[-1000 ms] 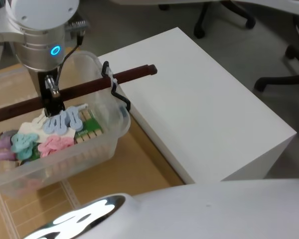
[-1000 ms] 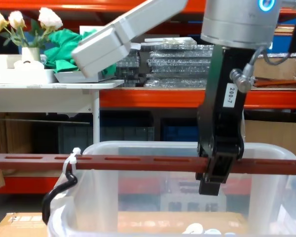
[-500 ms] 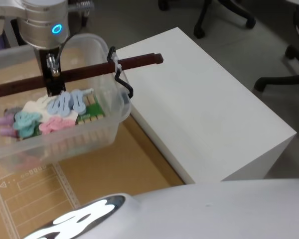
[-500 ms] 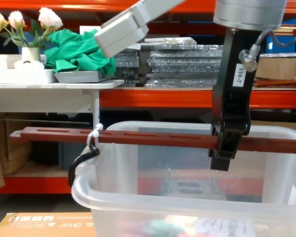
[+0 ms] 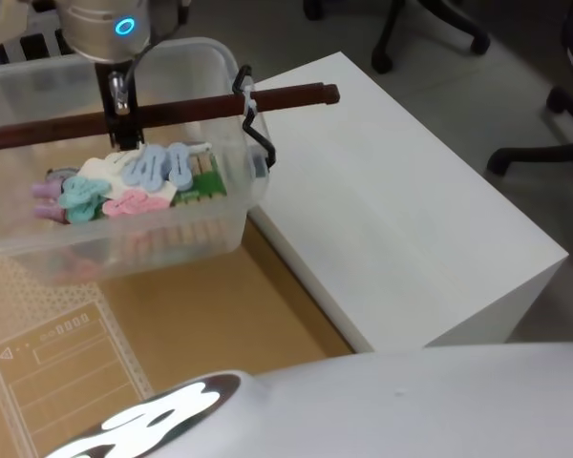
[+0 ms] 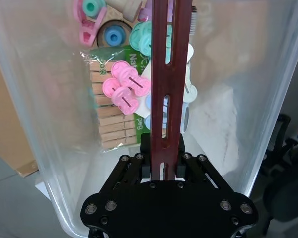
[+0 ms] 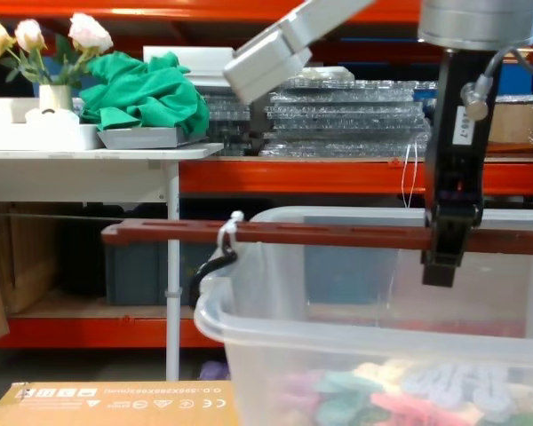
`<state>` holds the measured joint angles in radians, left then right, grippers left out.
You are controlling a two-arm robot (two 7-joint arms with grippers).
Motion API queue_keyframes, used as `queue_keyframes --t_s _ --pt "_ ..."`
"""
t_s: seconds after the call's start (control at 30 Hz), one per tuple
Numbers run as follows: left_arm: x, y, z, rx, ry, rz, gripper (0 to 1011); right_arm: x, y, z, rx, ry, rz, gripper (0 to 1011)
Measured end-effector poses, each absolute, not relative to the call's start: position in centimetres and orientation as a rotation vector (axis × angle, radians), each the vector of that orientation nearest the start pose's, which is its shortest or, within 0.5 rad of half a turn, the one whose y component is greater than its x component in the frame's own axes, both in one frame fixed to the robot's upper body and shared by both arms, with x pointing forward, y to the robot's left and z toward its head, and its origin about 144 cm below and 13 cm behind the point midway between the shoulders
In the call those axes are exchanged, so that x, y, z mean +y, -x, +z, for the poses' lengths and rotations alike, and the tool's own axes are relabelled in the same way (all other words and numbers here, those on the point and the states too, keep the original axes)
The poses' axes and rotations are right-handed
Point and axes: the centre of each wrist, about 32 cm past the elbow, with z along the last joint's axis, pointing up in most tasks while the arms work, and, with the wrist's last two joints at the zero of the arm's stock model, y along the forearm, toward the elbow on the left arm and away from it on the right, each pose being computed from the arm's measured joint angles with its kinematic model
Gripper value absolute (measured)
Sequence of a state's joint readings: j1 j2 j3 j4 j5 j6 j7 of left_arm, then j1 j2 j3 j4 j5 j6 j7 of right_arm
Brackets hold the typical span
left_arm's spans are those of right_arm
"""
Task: Use one hand to grasp the basket and place it at the designated location.
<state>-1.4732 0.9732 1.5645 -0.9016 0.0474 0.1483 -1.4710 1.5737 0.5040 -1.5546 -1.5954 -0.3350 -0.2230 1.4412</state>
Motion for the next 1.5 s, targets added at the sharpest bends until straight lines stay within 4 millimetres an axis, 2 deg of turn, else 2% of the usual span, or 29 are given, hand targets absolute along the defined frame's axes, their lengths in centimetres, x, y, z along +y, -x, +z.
queue_keyframes --t_s 0.8,1.07,1.5 --pt "49.5 -61.7 139.6 0.163 -1.629 0.177 0 -10.9 -55.8 145.1 -1.085 1.665 0.671 240" --pt "49.5 -61.7 139.6 0.163 -1.629 0.177 0 -14.4 -56.2 145.5 -0.898 1.738 0.525 240" --pt "49.5 -61.7 139.6 0.163 -1.629 0.177 0 -16.5 -56.0 145.7 -0.819 1.774 0.461 240"
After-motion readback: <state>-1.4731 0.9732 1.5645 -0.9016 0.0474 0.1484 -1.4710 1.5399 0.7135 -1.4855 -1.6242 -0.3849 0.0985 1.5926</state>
